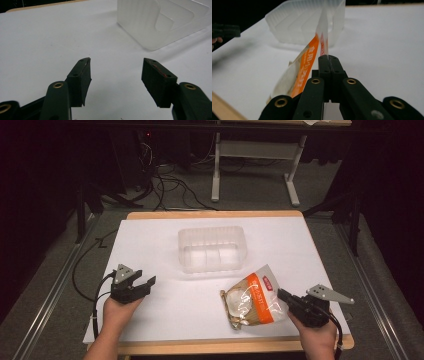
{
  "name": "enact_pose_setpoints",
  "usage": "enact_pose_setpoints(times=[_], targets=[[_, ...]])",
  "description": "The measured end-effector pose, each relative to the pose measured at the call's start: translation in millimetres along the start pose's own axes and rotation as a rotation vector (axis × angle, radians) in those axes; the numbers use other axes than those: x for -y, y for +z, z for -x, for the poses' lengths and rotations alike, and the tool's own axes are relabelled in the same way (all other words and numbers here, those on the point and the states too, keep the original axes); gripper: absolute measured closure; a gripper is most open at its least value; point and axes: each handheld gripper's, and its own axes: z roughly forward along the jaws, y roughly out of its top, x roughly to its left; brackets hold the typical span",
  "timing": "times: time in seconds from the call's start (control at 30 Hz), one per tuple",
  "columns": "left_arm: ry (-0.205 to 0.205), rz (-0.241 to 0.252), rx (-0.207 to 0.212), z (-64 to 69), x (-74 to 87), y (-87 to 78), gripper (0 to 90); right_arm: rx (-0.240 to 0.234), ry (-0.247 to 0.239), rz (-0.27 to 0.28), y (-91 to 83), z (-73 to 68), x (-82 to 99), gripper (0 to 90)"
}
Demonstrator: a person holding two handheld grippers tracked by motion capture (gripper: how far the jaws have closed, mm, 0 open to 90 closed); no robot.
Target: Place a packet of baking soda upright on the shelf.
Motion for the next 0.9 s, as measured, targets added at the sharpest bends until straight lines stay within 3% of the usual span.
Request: enact_pose_setpoints(times=[0.1, 0.2, 0.37, 0.57, 0.9], targets=[[0.002, -0.003, 0.0, -0.1, 0.2, 0.9, 40.9, 0.004, -0.017, 0.045, 2.5, -2.6, -22.1, 90.0], [0.002, -0.001, 0.0, 0.4, 0.2, 0.9, 41.0, 0.013, -0.08, 0.067, 6.8, -13.8, -39.8, 90.0], [0.003, -0.002, 0.001, 0.3, 0.3, 1.3, 41.0, 0.01, -0.135, 0.094, 12.3, -30.0, -48.4, 90.0], [0.008, -0.008, 0.005, 0.5, 0.3, 1.6, 41.0, -0.026, -0.13, 0.106, 10.8, -29.2, -38.9, 89.8], [0.024, -0.021, 0.01, 3.7, 0.5, 4.0, 40.8, -0.08, -0.09, 0.095, 6.6, -12.5, -3.2, 70.3]])
